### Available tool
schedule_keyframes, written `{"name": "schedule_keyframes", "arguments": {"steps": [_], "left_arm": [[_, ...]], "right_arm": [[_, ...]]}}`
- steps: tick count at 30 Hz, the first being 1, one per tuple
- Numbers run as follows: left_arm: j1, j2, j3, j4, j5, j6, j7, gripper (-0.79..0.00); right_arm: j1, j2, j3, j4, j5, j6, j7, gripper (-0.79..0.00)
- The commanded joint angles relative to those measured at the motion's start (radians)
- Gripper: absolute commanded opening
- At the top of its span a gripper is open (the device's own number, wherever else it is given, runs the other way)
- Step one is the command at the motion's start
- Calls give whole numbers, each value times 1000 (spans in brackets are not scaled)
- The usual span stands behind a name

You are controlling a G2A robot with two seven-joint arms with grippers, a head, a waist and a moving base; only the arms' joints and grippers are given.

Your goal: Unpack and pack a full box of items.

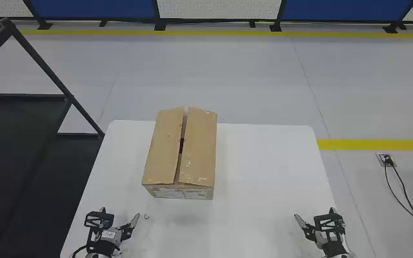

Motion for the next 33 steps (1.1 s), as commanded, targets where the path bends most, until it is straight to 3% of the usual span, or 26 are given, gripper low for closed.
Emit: {"name": "schedule_keyframes", "arguments": {"steps": [1,14,20,25,33], "left_arm": [[0,0,0,0,0,0,0,0],[-2,0,0,-1,-30,-30,8,0],[-30,-6,-42,16,-153,-67,132,0],[-54,-11,-70,-10,-227,-49,159,0],[-80,-13,-85,-35,-284,-30,86,0]], "right_arm": [[0,0,0,0,0,0,0,0],[0,0,0,0,0,0,0,0],[12,-3,-28,-48,0,-27,6,0],[35,-12,-72,-125,16,-4,29,0],[39,-18,-110,-204,72,-23,52,0]]}}
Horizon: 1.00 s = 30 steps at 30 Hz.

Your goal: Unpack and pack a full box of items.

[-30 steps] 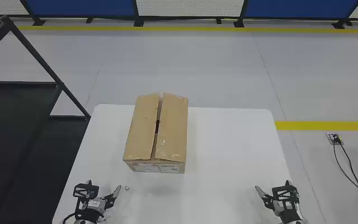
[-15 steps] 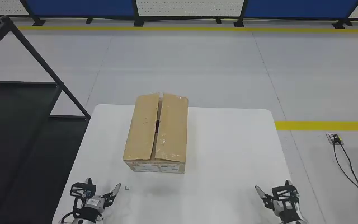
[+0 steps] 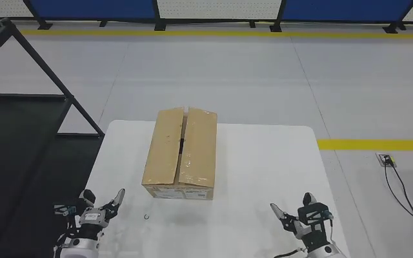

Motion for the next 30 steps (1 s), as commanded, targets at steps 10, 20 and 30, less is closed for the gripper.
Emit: {"name": "schedule_keyframes", "arguments": {"steps": [10,20,30], "left_arm": [[0,0,0,1,1,-1,3,0],[-97,-7,57,12,41,63,-84,-785],[-149,-16,120,26,80,112,-117,-785]], "right_arm": [[0,0,1,2,-1,1,-1,0],[63,-15,-54,40,55,53,-34,-785],[91,-23,-72,57,124,49,-30,-785]]}}
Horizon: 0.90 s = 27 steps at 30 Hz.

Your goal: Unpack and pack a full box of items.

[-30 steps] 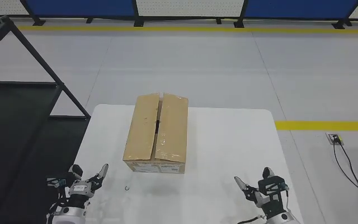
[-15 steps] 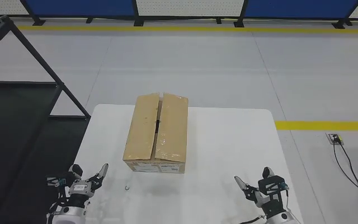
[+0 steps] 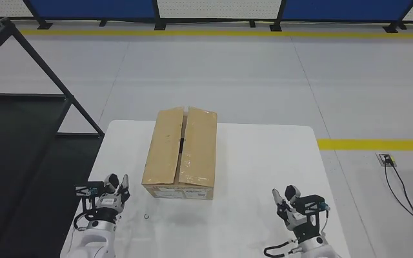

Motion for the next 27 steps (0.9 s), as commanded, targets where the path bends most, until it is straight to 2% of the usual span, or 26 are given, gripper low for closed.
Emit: {"name": "schedule_keyframes", "arguments": {"steps": [1,6,12,17,27], "left_arm": [[0,0,0,0,0,0,0,-785],[-3,-1,-2,5,-9,-4,-3,-785],[-84,-5,38,55,-15,-34,-79,-785],[-129,-10,87,104,28,-48,-89,-785],[-105,-14,127,86,68,-88,-66,-785]], "right_arm": [[0,0,0,0,0,1,0,-785],[0,0,0,0,0,1,0,-785],[20,-7,-29,-3,-18,36,1,-785],[24,-13,-57,-1,-47,53,-11,-785],[3,-18,-42,7,-34,54,-37,-785]]}}
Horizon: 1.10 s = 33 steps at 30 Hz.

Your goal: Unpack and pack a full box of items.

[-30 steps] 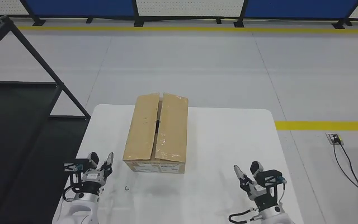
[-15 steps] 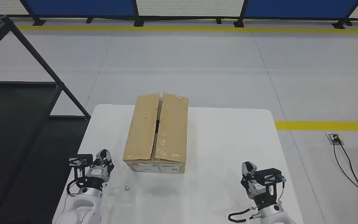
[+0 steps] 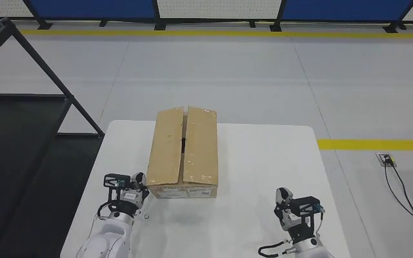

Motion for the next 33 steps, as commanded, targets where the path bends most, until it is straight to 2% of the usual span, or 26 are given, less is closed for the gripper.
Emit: {"name": "schedule_keyframes", "arguments": {"steps": [1,15,16,17,18,23,28,29,30,33], "left_arm": [[11,0,6,-11,18,-6,8,-785],[28,-10,79,-58,61,-37,13,-785],[28,-12,85,-59,63,-34,13,-785],[28,-12,91,-59,65,-35,13,-785],[27,-13,96,-59,70,-37,13,-785],[26,-16,104,-58,76,-33,20,-785],[31,-16,53,-65,34,-16,25,-785],[31,-15,43,-65,26,-14,23,-480],[31,-15,30,-63,15,-8,16,0],[27,-14,8,-58,3,-11,-2,0]], "right_arm": [[-3,-1,2,-1,-2,-3,-1,-785],[-13,-6,11,-5,-14,-27,-14,-785],[-13,-6,12,-6,-14,-28,-13,-542],[-13,-7,11,-8,-15,-29,-13,-382],[-13,-7,11,-8,-18,-30,-11,0],[-10,-9,12,-12,-22,-33,-5,0],[-8,-11,14,-14,-20,-42,3,0],[-7,-11,15,-15,-20,-44,4,0],[-7,-12,15,-15,-20,-46,5,0],[-7,-13,17,-16,-19,-52,6,0]]}}
